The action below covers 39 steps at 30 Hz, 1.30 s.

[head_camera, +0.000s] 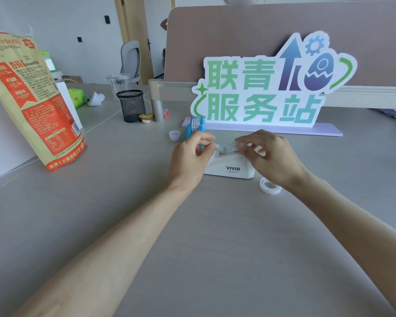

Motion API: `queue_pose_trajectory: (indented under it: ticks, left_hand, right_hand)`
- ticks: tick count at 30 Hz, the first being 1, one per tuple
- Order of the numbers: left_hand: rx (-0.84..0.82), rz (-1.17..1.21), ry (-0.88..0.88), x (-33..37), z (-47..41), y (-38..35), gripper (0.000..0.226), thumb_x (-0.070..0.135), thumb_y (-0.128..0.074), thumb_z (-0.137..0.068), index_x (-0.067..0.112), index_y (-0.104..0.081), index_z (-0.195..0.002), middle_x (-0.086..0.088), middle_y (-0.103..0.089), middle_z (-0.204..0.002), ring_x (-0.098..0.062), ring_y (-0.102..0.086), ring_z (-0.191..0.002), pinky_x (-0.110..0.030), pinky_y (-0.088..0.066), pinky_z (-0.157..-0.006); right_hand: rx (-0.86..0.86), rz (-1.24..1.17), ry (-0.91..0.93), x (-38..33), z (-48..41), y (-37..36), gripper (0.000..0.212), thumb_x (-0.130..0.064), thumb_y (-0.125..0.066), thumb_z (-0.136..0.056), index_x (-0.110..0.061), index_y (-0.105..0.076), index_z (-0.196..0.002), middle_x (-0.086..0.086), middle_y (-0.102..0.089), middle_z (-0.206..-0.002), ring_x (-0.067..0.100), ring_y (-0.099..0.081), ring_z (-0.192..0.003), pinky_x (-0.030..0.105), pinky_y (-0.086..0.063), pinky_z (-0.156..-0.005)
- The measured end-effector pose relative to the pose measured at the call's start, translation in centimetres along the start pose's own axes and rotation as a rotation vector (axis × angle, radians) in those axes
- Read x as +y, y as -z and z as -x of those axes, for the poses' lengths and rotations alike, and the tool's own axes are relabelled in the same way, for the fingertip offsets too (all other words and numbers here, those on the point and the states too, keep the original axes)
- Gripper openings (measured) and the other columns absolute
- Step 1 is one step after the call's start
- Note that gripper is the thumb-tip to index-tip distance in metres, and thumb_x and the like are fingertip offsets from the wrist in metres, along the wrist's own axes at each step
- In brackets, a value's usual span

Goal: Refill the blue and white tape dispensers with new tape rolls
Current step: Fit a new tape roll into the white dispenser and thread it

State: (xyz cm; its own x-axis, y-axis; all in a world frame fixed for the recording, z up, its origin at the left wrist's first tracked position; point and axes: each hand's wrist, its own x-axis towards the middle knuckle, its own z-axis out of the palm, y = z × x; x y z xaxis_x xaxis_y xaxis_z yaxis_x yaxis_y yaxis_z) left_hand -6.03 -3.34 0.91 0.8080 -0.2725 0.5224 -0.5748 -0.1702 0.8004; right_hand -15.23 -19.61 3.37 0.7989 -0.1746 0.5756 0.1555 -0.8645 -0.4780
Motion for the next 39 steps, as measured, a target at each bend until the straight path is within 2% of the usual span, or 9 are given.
queue_pose_trajectory:
  ticks: [3, 10, 15, 20, 23, 28, 33, 37, 39]
  left_hand:
    - [-0.007, -0.002, 0.008, 0.1, 0.1, 0.0, 0.008, 0.023, -0.066, -0.085, 0.024, -0.067, -0.093, 0.009, -0.070, -0.086, -0.008, -0.055, -0.069, -0.041, -0.055, -0.062]
    - [-0.004, 0.006, 0.020, 0.2, 0.2, 0.1, 0.012, 0.021, -0.066, -0.085, 0.021, -0.068, -0.097, 0.009, -0.070, -0.087, -0.010, -0.055, -0.069, -0.048, -0.057, -0.063]
    - [-0.009, 0.003, 0.018, 0.4, 0.3, 0.2, 0.011, 0.021, -0.065, -0.086, 0.021, -0.067, -0.096, 0.008, -0.070, -0.087, -0.011, -0.056, -0.069, -0.039, -0.056, -0.056]
    - [-0.009, 0.056, 0.043, 0.9, 0.4, 0.3, 0.013, 0.016, -0.064, -0.088, 0.017, -0.067, -0.101, 0.000, -0.069, -0.093, -0.027, -0.063, -0.072, -0.017, -0.048, -0.041]
    - [0.004, 0.055, 0.033, 0.9, 0.4, 0.3, 0.013, 0.016, -0.064, -0.088, 0.017, -0.066, -0.100, 0.000, -0.069, -0.092, -0.028, -0.064, -0.072, -0.016, -0.050, -0.042]
    - [0.007, 0.076, 0.049, 1.0, 0.3, 0.3, 0.012, 0.016, -0.064, -0.087, 0.019, -0.064, -0.099, -0.001, -0.070, -0.093, -0.026, -0.063, -0.076, -0.017, -0.049, -0.040]
    - [0.014, 0.146, 0.102, 1.3, 0.3, 0.6, 0.016, 0.013, -0.062, -0.086, 0.023, -0.059, -0.099, -0.008, -0.070, -0.095, -0.026, -0.057, -0.069, -0.015, -0.044, -0.037]
    - [0.064, 0.175, 0.115, 1.0, 0.0, 0.7, 0.024, 0.013, -0.060, -0.085, 0.035, -0.053, -0.092, -0.006, -0.072, -0.093, -0.030, -0.063, -0.078, -0.028, -0.050, -0.037]
    - [0.089, 0.181, 0.127, 0.8, -0.1, 0.8, 0.023, 0.012, -0.060, -0.086, 0.033, -0.052, -0.092, -0.002, -0.073, -0.091, -0.027, -0.063, -0.074, -0.031, -0.050, -0.038]
  right_hand:
    - [0.018, 0.030, 0.062, -0.1, 0.2, -0.3, 0.021, -0.017, -0.056, -0.095, -0.017, -0.074, -0.105, 0.004, -0.069, -0.096, 0.015, -0.060, -0.079, 0.024, -0.047, -0.078]
    - [0.037, 0.051, 0.025, 0.0, 0.0, 0.4, 0.028, -0.025, -0.050, -0.097, -0.018, -0.069, -0.116, -0.002, -0.059, -0.096, 0.019, -0.060, -0.073, 0.032, -0.050, -0.079]
    - [0.129, 0.021, 0.023, -0.3, 0.1, 0.4, 0.027, -0.022, -0.056, -0.093, -0.006, -0.069, -0.076, 0.006, -0.063, -0.076, 0.025, -0.062, -0.065, 0.043, -0.054, -0.070]
    - [0.193, 0.053, -0.004, -0.5, 0.4, -0.2, 0.033, -0.022, -0.060, -0.088, -0.007, -0.065, -0.060, 0.003, -0.060, -0.061, 0.022, -0.060, -0.059, 0.031, -0.048, -0.063]
    - [0.217, 0.067, -0.018, -0.5, 0.8, -0.5, 0.030, -0.022, -0.061, -0.087, -0.009, -0.069, -0.062, 0.004, -0.064, -0.062, 0.021, -0.062, -0.061, 0.027, -0.046, -0.062]
    - [0.218, 0.016, -0.041, -0.3, 0.8, -0.7, 0.029, -0.024, -0.059, -0.087, -0.007, -0.070, -0.066, 0.007, -0.067, -0.066, 0.021, -0.065, -0.065, 0.038, -0.055, -0.069]
    - [0.175, -0.036, -0.087, -0.2, 0.9, -0.9, 0.014, -0.018, -0.058, -0.085, -0.015, -0.071, -0.081, -0.005, -0.066, -0.082, 0.012, -0.064, -0.076, 0.040, -0.056, -0.073]
    - [0.162, -0.076, -0.136, 0.1, 0.7, -1.0, 0.015, -0.021, -0.056, -0.088, -0.019, -0.071, -0.087, -0.006, -0.068, -0.091, 0.012, -0.063, -0.084, 0.043, -0.055, -0.076]
    - [0.148, -0.087, -0.146, 0.1, 0.8, -1.1, 0.016, -0.025, -0.056, -0.090, -0.020, -0.070, -0.091, -0.008, -0.067, -0.093, 0.012, -0.063, -0.086, 0.042, -0.055, -0.077]
